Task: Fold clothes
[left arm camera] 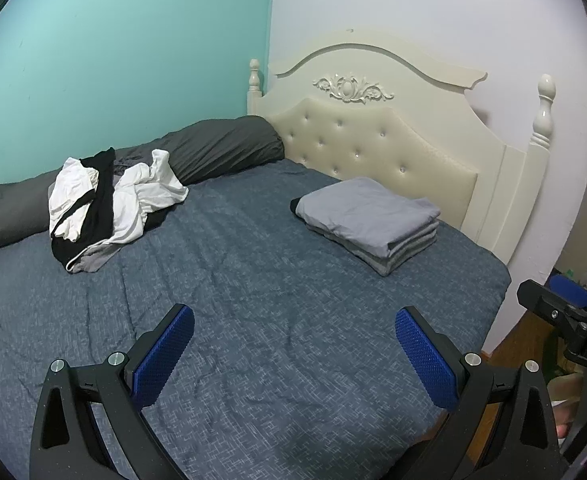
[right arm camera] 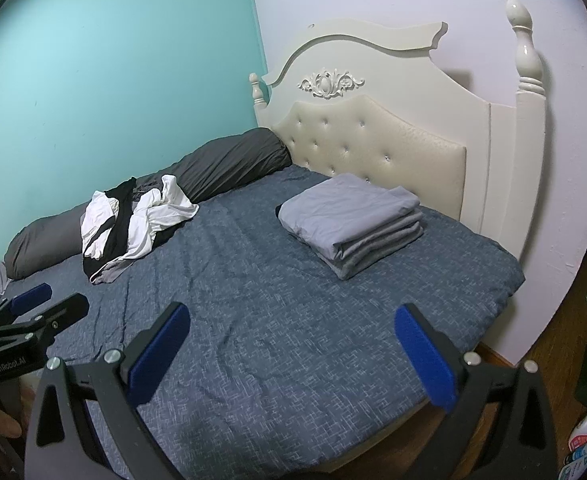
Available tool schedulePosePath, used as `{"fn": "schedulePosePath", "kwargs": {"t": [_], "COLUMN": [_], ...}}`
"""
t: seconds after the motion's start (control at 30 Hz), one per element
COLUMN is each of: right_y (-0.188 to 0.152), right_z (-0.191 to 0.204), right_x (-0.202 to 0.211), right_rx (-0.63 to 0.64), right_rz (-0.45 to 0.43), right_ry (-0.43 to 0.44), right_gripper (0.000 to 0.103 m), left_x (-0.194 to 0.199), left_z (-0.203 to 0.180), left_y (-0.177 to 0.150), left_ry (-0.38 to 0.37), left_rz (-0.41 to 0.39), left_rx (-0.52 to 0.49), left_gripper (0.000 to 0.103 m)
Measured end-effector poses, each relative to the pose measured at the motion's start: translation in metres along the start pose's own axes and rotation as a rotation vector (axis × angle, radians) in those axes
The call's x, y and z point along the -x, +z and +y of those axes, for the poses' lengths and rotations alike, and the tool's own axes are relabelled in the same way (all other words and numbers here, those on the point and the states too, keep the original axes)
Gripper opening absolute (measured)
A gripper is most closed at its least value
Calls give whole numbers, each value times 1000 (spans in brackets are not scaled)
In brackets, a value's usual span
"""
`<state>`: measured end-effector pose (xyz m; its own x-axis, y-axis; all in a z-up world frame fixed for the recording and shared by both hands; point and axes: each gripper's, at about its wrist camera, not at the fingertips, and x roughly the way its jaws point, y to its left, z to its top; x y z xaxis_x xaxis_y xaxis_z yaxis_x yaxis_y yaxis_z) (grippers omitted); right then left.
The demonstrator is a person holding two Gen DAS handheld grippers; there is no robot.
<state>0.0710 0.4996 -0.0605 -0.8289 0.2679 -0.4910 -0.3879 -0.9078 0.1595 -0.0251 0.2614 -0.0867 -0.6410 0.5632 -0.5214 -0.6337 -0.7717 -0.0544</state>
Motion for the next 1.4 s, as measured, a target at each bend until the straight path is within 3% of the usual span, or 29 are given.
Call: {"fn": "schedulePosePath", "kwargs": {"t": [1.4], "right_y": [0], "right_z": [-1], "right_x": [-2], "right_rx": [-1], "right_rz": [1], "right_ry": [-4], "right_gripper": [103], "left_x": [-2], "left_z": [1], "left_y": [-1], "left_ry": [-27], "left_rz": [11], "left_rx": [6], "left_gripper": [103]}}
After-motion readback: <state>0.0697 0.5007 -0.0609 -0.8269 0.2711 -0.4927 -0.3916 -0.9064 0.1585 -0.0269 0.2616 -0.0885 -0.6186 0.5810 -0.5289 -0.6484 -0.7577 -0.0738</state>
